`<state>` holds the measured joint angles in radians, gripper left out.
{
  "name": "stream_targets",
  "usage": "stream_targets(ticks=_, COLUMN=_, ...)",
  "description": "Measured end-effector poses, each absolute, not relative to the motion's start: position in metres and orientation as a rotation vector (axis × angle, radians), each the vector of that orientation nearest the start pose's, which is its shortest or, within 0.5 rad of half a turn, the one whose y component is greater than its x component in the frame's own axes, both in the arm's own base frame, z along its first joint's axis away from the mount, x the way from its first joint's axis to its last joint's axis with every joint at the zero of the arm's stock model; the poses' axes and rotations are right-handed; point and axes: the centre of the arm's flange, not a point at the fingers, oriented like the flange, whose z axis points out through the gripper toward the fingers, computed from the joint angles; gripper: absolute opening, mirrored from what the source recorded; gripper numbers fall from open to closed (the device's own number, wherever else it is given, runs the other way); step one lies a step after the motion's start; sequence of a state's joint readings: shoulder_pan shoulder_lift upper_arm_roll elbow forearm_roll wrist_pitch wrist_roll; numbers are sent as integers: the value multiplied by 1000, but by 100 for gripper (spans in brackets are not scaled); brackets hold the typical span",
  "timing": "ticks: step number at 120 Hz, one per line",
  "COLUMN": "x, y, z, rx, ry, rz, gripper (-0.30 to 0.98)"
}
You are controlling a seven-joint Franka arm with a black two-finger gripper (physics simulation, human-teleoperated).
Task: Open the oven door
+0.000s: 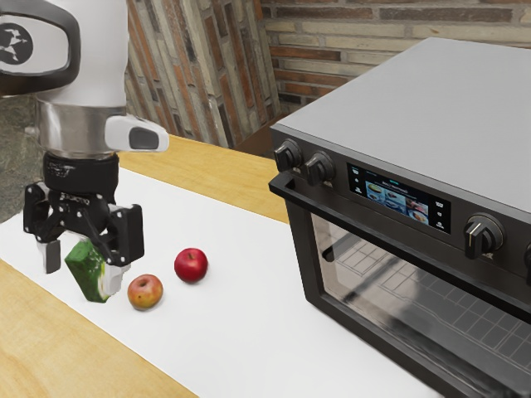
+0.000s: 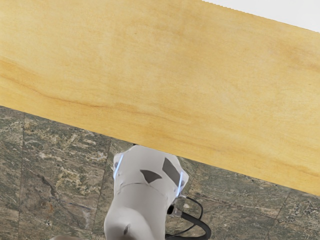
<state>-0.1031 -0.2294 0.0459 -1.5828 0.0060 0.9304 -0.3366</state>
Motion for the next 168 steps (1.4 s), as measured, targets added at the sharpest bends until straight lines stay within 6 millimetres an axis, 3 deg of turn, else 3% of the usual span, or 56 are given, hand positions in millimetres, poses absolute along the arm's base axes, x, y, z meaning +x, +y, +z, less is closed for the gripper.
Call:
stream_targets(ticks=22, x=414, y=-18, z=715, rx=-3001, ry=-697, rz=233, gripper=69)
stream_targets(ticks=32, x=380, y=-26, z=752, rx=-3031, ry=-761, rz=16, gripper=69)
stream_targets(ticks=39, x=326, y=-38, z=752, rx=-3074, ry=-729, rz=-113, gripper=69)
stream_targets(ticks=44, x=313, y=-41, z=749, rx=-3119, ry=-704, rz=-168, gripper=69)
stream_targets(ticks=50, x=325, y=-43, z=738, rx=-3165, ry=-696, rz=-185, gripper=69)
stream_targets(ticks=58, x=360, y=-65, z=717, rx=-3182, ry=-704, rz=-195, gripper=69)
stream_targets(ticks=65, x=375, y=-81, z=709, rx=-3204, ry=-712, rz=-242, gripper=69)
stream_targets(ticks=89, x=377, y=-91, z=722, rx=-3275, ry=-831, rz=-419, gripper=69)
stream_targets(ticks=110, x=368, y=-141, z=732, rx=-3397, ry=-754, rz=-457, gripper=69)
stream_targets(ticks=123, x=370, y=-150, z=733, rx=-3418, ry=-783, rz=-480, gripper=69)
stream_targets(ticks=168, x=422, y=-179, z=695, rx=-3349, ry=-1045, rz=-480, gripper=69)
